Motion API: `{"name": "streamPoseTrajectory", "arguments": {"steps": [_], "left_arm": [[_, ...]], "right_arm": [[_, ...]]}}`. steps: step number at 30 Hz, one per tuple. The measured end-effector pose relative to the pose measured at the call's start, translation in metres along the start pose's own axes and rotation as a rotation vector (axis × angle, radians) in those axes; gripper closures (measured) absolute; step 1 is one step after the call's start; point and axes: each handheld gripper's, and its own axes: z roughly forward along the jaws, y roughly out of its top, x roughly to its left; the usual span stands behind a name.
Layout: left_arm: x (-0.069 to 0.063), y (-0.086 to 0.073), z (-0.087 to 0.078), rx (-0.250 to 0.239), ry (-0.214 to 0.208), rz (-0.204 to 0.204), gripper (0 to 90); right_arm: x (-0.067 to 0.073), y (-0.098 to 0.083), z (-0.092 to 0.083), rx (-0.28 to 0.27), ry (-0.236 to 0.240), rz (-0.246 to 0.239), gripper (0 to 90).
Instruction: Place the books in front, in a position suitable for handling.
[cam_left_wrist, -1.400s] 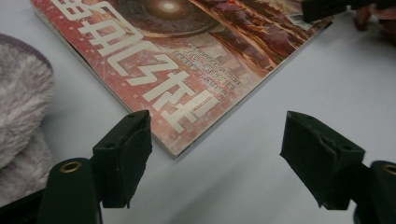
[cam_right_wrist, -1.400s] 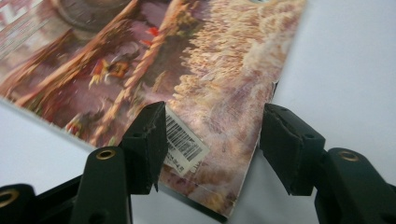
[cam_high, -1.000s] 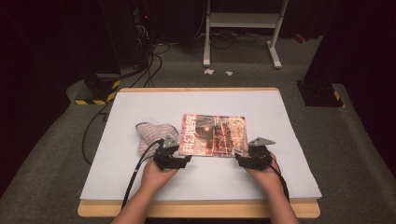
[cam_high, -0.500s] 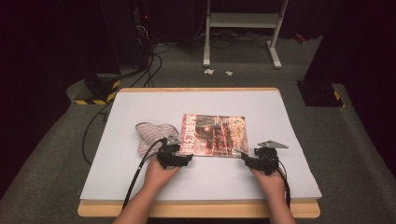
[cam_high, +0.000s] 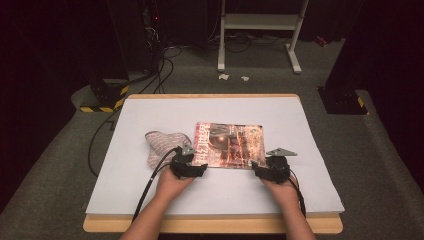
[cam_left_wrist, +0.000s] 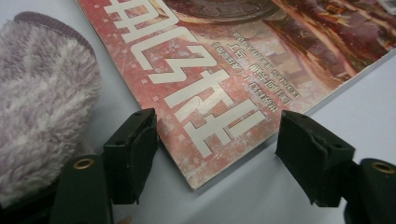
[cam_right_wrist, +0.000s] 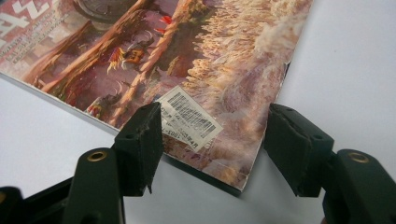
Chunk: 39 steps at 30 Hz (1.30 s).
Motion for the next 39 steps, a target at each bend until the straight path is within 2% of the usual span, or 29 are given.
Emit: {"name": "streamPoseTrajectory", "arguments": {"steps": [3, 5, 10, 15, 18, 21, 26, 27, 29, 30, 31, 33, 37, 39], "left_arm": [[-0.002, -0.003, -0.003, 0.002, 0.006, 0.01, 31.4], [-0.002, -0.006, -0.006, 0.002, 0.004, 0.014, 31.5], [-0.008, -0.019, -0.02, 0.005, -0.001, 0.034, 32.5], [-0.017, -0.039, -0.04, 0.005, -0.004, 0.042, 33.2], [-0.019, -0.049, -0.05, 0.0, -0.019, 0.055, 33.8], [-0.018, -0.051, -0.053, 0.004, -0.033, 0.067, 34.9], [-0.013, -0.051, -0.054, 0.001, -0.051, 0.067, 37.4], [-0.012, -0.051, -0.054, -0.002, -0.04, 0.067, 38.5], [-0.009, -0.051, -0.054, -0.008, 0.009, 0.068, 44.5], [-0.006, -0.051, -0.053, -0.011, 0.02, 0.048, 47.3], [-0.004, -0.05, -0.053, -0.012, 0.018, 0.032, 48.2], [-0.004, -0.049, -0.051, -0.016, 0.042, 0.035, 49.7], [-0.005, -0.045, -0.047, -0.021, 0.062, 0.014, 51.3], [-0.008, -0.039, -0.042, -0.015, 0.071, 0.031, 51.4]], "right_arm": [[0.006, -0.002, -0.004, -0.002, -0.019, -0.034, 39.0], [0.008, -0.005, -0.006, -0.002, -0.016, -0.034, 40.2], [0.015, -0.016, -0.014, -0.012, 0.009, -0.028, 41.5], [0.03, -0.03, -0.028, 0.002, 0.034, -0.036, 41.5], [0.037, -0.04, -0.038, 0.008, 0.062, -0.048, 41.5], [0.037, -0.047, -0.043, 0.008, 0.099, -0.049, 42.3], [0.033, -0.048, -0.044, -0.003, 0.114, -0.036, 44.6], [0.033, -0.048, -0.043, -0.009, 0.114, -0.038, 44.5], [0.033, -0.048, -0.043, -0.011, 0.116, -0.042, 44.1], [0.033, -0.048, -0.043, -0.011, 0.117, -0.043, 43.9], [0.033, -0.048, -0.043, -0.011, 0.116, -0.042, 43.5], [0.034, -0.048, -0.044, -0.015, 0.092, -0.05, 42.6], [0.034, -0.041, -0.046, -0.063, 0.06, -0.062, 41.9], [0.03, -0.031, -0.041, -0.074, 0.046, -0.061, 40.4]]}}
